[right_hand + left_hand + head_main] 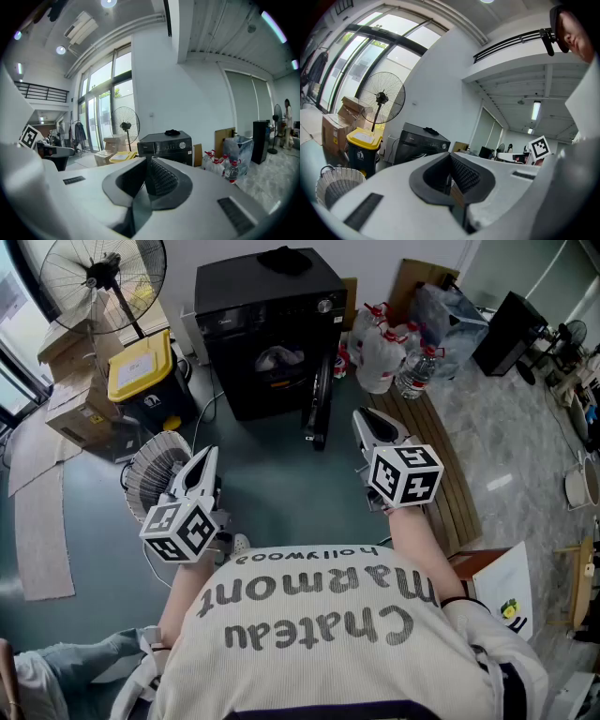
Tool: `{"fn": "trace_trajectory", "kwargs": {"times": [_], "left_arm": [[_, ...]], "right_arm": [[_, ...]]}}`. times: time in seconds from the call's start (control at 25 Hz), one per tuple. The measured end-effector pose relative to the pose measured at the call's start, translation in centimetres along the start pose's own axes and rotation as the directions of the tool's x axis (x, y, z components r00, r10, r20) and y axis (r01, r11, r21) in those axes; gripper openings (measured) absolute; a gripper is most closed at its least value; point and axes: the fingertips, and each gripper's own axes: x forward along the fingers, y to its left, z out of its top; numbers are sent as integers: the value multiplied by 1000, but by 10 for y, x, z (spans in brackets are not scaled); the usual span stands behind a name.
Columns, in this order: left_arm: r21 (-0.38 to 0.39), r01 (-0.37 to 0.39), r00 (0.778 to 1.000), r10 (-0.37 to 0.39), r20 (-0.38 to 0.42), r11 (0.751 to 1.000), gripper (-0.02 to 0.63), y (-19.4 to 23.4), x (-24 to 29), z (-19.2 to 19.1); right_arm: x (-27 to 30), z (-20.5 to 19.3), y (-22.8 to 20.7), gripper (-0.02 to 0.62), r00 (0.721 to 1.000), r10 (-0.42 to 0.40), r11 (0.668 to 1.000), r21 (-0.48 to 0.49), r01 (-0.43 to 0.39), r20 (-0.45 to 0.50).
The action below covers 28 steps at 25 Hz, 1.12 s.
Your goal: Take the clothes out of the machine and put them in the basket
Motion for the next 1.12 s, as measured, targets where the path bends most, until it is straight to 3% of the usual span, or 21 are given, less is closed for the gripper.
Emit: {"fn": "trace_trajectory", "kwargs": {"times": [0.4, 0.68, 0.92, 1.12], "left_arm": [[-19, -21, 1000, 20, -20, 1000, 8, 13, 7, -9], [-83, 10, 999, -13, -35, 996, 8, 55, 34, -18], [-85, 29, 1000, -29, 0, 996, 8, 122, 93, 10], [-58, 49, 999, -48, 16, 997, 6, 189, 148, 69]], "right_arm": [[15, -18, -6, 52, 999, 1, 1000, 16, 0, -41], [70, -36, -4, 52, 999, 16, 996, 88, -12, -42], [159, -26, 3, 52, 997, 15, 997, 73, -10, -72], [253, 24, 16, 52, 1000, 1, 996, 89, 1, -20]]}}
